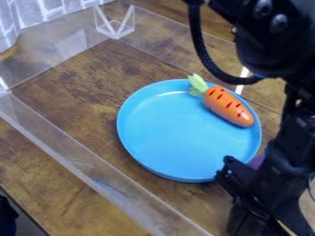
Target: Put the lemon on the blue tray
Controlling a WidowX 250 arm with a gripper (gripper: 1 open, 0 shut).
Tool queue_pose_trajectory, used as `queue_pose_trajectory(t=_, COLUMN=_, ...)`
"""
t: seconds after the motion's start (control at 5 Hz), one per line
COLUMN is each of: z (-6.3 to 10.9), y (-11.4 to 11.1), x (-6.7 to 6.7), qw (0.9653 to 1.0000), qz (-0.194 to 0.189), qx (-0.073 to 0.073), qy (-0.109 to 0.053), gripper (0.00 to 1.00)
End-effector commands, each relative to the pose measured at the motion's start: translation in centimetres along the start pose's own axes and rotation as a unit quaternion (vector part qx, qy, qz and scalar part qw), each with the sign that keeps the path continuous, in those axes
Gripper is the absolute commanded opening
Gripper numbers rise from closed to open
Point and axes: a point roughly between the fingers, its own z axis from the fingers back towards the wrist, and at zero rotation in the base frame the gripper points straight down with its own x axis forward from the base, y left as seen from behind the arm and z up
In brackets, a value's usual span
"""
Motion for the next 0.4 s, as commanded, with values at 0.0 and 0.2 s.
queue_pose_trajectory(t=0.0, z=0.71, y=-0.74, x=0.39, qw=0.9998, qz=-0.007, qx=-0.006, qy=-0.02, gripper=0.0)
queue_pose_trajectory(t=0.2, z=0.53, y=-0.82, x=0.14, qw=0.9997, qz=-0.012, qx=-0.006, qy=-0.019, gripper=0.0)
